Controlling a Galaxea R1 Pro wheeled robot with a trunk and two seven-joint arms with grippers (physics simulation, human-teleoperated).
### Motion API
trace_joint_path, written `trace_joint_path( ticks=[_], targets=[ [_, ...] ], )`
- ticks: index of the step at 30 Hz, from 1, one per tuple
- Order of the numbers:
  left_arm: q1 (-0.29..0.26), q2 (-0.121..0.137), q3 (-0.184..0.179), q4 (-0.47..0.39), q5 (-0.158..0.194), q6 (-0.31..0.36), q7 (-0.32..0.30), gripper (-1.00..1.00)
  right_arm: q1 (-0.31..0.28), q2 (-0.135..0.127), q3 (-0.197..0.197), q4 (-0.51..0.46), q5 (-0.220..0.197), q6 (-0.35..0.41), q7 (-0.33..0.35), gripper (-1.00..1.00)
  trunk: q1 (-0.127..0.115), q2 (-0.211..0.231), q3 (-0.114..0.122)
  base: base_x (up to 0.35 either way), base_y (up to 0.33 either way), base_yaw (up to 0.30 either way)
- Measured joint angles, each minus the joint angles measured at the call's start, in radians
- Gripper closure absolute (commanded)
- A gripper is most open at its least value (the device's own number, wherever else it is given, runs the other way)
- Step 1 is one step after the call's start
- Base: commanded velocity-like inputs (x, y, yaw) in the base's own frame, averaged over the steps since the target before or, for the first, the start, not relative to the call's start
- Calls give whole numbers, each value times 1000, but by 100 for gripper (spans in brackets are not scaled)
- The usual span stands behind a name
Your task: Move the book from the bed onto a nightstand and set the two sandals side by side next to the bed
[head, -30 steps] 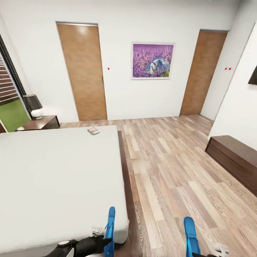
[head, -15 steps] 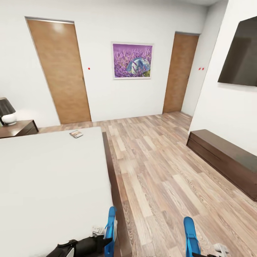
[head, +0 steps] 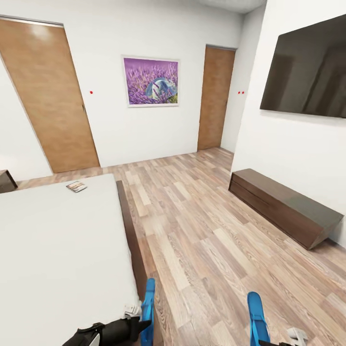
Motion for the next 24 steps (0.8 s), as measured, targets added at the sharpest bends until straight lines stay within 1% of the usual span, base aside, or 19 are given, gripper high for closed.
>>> trace_joint_path(
  ticks=[24],
  targets=[
    [0,0,0,0,0,0,0,100,0,0,0,0,0,-1,0,100,0,0,0,0,0,-300]
  ],
)
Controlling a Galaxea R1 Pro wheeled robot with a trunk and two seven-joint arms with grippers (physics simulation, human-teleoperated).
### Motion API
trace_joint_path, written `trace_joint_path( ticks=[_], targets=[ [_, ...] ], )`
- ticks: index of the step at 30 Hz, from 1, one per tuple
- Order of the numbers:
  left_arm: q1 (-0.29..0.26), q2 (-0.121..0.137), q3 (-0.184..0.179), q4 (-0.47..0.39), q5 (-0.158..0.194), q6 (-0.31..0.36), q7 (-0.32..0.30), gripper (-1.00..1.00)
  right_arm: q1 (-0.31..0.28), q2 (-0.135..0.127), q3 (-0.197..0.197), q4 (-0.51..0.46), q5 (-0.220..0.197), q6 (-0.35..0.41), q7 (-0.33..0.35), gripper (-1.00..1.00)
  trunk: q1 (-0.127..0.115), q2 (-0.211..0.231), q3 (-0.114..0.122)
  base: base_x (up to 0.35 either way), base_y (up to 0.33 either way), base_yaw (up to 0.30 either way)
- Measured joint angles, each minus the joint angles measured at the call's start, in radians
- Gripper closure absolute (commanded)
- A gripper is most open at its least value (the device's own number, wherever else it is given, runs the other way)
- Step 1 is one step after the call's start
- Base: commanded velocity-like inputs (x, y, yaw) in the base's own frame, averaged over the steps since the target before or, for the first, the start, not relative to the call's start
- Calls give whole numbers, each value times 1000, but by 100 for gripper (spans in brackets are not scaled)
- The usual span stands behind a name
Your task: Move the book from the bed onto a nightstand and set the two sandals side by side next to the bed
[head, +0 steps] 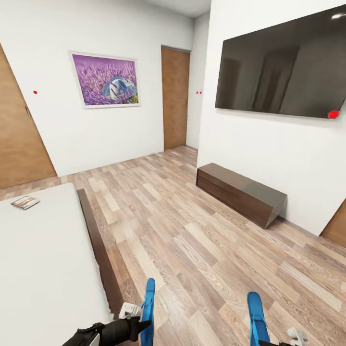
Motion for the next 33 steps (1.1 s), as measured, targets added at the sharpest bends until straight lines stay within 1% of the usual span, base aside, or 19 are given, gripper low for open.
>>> trace_joint_path(
  ticks=[33],
  targets=[
    [0,0,0,0,0,0,0,100,0,0,0,-1,0,-1,0,100,0,0,0,0,0,-299]
  ],
)
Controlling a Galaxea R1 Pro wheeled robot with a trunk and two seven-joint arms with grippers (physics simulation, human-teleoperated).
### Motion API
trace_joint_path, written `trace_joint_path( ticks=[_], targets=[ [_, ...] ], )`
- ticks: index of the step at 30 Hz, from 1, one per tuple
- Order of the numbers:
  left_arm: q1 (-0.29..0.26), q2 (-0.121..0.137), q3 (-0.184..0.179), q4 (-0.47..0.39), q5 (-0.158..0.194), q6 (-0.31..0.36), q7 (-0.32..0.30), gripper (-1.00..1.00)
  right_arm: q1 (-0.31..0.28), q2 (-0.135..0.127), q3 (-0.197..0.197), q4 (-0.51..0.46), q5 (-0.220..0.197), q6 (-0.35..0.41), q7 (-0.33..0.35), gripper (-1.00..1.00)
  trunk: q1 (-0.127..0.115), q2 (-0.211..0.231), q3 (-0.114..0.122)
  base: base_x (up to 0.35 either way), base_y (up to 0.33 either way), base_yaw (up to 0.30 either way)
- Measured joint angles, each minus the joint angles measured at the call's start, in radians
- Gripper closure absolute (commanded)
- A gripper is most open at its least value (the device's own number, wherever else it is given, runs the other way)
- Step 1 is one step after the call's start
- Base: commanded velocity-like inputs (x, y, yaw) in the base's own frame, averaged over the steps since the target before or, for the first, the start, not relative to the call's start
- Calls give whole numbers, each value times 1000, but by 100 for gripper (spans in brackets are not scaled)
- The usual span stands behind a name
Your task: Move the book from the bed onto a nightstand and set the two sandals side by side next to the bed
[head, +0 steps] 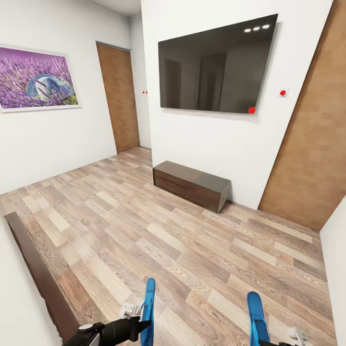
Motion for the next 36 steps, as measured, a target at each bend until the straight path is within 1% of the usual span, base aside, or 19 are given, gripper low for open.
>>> trace_joint_path(
  ticks=[9,13,20,36],
  targets=[
    [0,0,0,0,0,0,0,100,0,0,0,0,0,0,2,100,0,0,0,0,0,-279],
    [0,0,0,0,1,0,0,100,0,0,-1,1,-1,0,3,100,0,0,0,0,0,-158],
    [0,0,0,-1,1,0,0,100,0,-1,-1,0,-1,1,4,100,0,0,2,0,0,-24],
    [0,0,1,-1,1,0,0,100,0,-1,-2,1,-1,1,4,100,0,0,27,0,0,0]
  ],
)
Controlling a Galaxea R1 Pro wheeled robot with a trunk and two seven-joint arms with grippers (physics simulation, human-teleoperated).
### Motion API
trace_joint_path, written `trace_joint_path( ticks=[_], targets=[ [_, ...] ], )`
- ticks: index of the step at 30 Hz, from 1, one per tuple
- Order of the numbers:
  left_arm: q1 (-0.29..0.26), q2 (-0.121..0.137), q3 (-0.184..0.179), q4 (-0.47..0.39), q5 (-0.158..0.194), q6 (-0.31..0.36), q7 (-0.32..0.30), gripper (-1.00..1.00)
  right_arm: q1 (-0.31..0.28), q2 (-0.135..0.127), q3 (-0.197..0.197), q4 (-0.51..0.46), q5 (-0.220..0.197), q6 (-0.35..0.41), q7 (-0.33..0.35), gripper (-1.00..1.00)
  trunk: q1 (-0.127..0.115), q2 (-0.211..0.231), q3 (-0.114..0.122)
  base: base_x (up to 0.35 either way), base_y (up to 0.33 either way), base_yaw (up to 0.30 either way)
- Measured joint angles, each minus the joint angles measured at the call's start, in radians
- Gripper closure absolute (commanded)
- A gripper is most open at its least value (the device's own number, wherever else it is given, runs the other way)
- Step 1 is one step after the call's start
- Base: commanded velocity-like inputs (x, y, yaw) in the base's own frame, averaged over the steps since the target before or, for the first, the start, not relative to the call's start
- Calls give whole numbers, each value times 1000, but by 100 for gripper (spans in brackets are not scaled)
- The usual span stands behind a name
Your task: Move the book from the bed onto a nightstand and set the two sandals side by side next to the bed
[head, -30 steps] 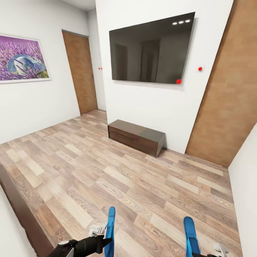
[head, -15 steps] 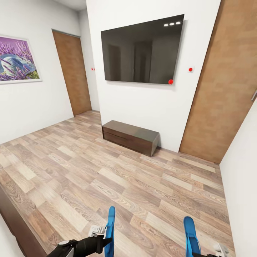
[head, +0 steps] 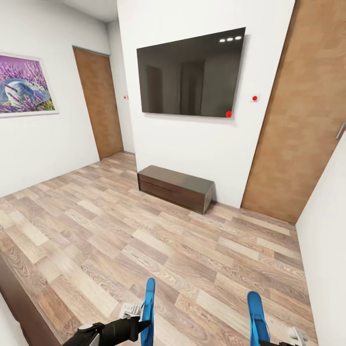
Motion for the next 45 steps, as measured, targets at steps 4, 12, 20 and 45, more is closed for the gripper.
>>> trace_joint_path(
  ticks=[4,12,20,45],
  targets=[
    [0,0,0,0,0,0,0,100,0,0,0,0,0,0,0,100,0,0,6,0,0,0],
    [0,0,0,0,0,0,0,100,0,0,0,0,0,0,0,100,0,0,19,0,0,0],
    [0,0,0,0,0,0,0,100,0,0,0,0,0,0,0,100,0,0,32,0,0,0],
    [0,-1,0,0,-2,0,0,100,0,1,1,0,0,-1,-3,100,0,0,57,77,-59,0]
  ],
)
